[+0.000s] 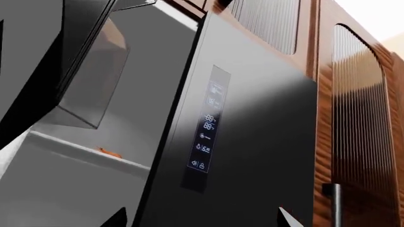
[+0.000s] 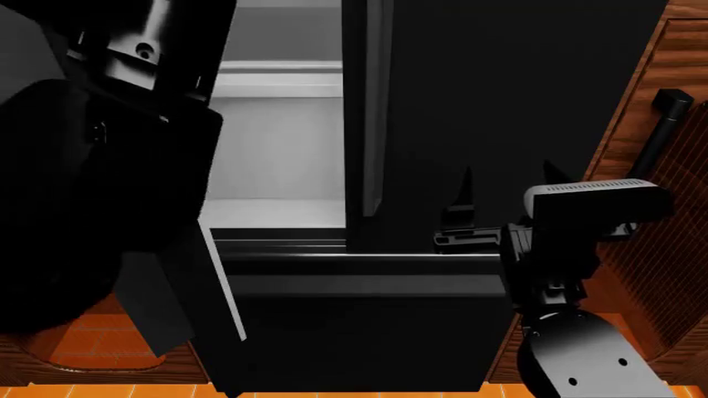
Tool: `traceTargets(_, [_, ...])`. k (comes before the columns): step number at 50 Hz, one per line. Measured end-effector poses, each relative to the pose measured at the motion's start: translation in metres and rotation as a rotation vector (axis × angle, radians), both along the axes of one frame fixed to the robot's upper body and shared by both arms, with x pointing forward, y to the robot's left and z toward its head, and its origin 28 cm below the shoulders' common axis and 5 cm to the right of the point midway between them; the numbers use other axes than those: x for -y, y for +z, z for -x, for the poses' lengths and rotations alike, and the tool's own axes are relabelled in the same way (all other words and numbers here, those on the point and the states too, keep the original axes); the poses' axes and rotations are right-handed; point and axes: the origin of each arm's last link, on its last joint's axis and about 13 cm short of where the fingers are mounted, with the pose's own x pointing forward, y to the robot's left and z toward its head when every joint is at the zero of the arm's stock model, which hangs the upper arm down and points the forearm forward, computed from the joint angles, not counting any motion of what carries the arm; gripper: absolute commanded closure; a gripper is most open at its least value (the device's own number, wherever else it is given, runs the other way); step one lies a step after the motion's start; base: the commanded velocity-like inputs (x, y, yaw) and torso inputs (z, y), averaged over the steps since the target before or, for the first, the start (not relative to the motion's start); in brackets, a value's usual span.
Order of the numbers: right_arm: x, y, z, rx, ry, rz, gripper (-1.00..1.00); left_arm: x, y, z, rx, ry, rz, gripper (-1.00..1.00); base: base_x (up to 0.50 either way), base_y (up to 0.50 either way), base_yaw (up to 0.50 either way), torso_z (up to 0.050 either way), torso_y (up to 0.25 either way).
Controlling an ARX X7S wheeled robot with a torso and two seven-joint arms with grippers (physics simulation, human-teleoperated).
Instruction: Open the fridge doors
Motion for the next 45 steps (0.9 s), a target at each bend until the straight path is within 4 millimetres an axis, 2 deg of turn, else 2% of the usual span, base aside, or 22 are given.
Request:
traceTargets(24, [0.0,0.0,0.001,-0.001,-0.001,-0.001,-1.0,0.02,-0.018,-0.037,-0.069,0.107,-0.015,-1.0,0.0,0.0,0.0,0.0,0.0])
traceTargets(45, [0.001,-0.002,0.002,0.001,-0.002,-0.009,-1.0,0.017,-0.048,-0.059,-0.125,0.217,-0.042,-1.0,0.0,0.0,0.0,0.0,0.0])
